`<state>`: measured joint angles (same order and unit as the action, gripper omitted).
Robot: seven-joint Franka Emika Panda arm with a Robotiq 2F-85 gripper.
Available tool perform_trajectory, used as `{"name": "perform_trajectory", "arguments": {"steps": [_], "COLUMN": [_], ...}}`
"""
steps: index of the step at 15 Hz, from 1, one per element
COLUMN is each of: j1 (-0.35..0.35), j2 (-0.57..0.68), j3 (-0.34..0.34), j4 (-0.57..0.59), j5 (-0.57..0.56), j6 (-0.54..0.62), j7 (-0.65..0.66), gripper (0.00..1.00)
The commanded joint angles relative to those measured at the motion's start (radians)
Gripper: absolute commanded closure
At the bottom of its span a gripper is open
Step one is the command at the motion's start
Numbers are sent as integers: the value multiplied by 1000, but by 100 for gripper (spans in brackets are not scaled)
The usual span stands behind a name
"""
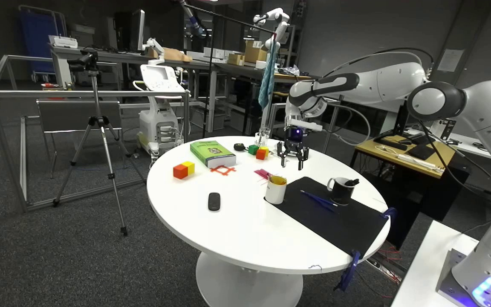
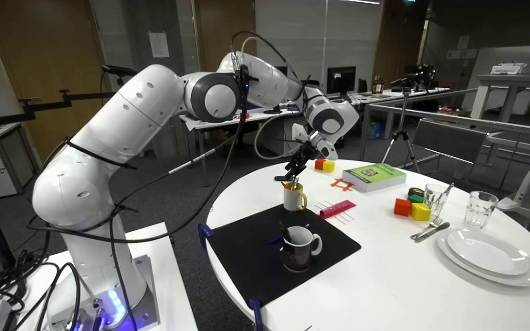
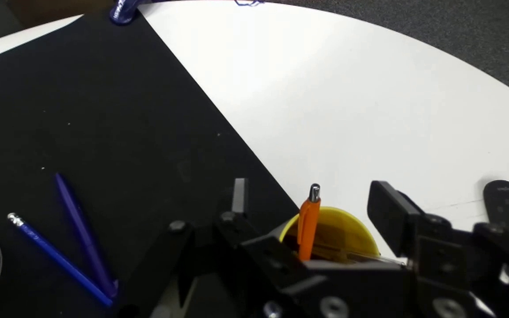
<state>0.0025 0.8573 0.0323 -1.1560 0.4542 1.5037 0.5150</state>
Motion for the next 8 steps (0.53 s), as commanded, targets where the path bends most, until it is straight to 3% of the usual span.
{"name": "perform_trajectory", "arguments": {"steps": [1,8], "j1": [-8,-20], "j2": [-34,-149], "j3": [2,-6], "j4": [-15,-109], "j5": [-1,-47], "j6": [7,45], "j7": [-51,-263], "gripper": [0,0]}}
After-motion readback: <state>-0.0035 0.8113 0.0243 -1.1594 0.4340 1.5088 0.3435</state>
